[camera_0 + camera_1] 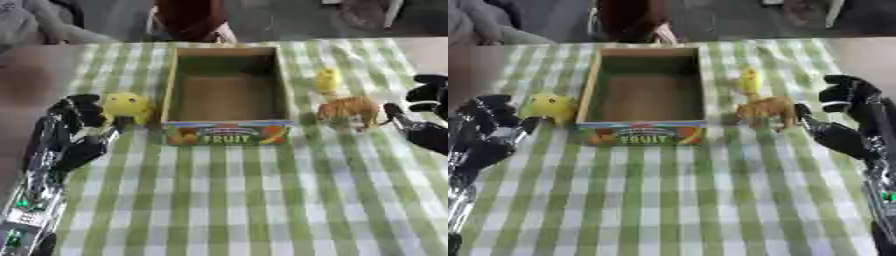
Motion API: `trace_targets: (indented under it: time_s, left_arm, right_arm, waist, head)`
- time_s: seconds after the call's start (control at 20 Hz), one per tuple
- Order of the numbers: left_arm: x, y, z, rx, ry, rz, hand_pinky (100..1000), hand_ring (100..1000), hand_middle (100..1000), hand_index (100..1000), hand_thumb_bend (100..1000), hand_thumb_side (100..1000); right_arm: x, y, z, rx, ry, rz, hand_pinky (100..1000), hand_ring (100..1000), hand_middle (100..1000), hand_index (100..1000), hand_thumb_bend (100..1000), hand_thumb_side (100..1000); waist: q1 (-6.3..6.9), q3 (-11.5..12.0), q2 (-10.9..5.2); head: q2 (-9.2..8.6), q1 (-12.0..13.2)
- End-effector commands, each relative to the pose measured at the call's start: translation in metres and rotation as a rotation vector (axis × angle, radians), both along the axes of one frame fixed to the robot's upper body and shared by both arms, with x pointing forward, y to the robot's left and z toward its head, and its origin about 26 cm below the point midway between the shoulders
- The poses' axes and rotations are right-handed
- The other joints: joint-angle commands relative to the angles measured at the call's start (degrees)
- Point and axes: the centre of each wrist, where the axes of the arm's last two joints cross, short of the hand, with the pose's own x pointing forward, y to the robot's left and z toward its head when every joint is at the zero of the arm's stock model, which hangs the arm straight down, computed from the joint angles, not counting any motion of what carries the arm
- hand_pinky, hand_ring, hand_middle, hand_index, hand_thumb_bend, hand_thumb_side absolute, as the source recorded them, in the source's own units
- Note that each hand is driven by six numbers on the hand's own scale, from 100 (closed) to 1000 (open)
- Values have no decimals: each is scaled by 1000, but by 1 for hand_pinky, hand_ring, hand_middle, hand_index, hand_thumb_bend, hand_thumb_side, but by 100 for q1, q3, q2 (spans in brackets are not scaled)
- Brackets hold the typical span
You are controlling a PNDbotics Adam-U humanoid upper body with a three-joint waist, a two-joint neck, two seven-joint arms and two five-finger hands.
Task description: Pick up objects on the table and place them in the box.
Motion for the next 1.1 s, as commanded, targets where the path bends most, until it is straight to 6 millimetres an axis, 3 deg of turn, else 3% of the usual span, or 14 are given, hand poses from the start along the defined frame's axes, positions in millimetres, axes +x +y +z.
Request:
trace_targets:
  time_s: [0.05,0.6,1.1]
  left_arm:
    - [1,7,14,35,-43,13,626,558,526,694,571,132]
    - [11,21,37,164,-68,21,634,572,542,704,618,111]
    - [40,56,102,610,-55,12,694,643,624,783,771,100]
  right_arm:
    - [0,-2,9,-20,-28,1,650,675,576,770,408,100]
    - [0,-3,8,-23,-22,0,650,675,576,769,399,100]
    - [-1,-4,4,-34,-5,4,649,674,575,769,403,100]
  waist:
    - [-8,0,-90]
    - [7,-27,-113]
    - [65,-93,-202]
  head:
    - [-30,-1]
    - [-21,-17]
    - [11,0]
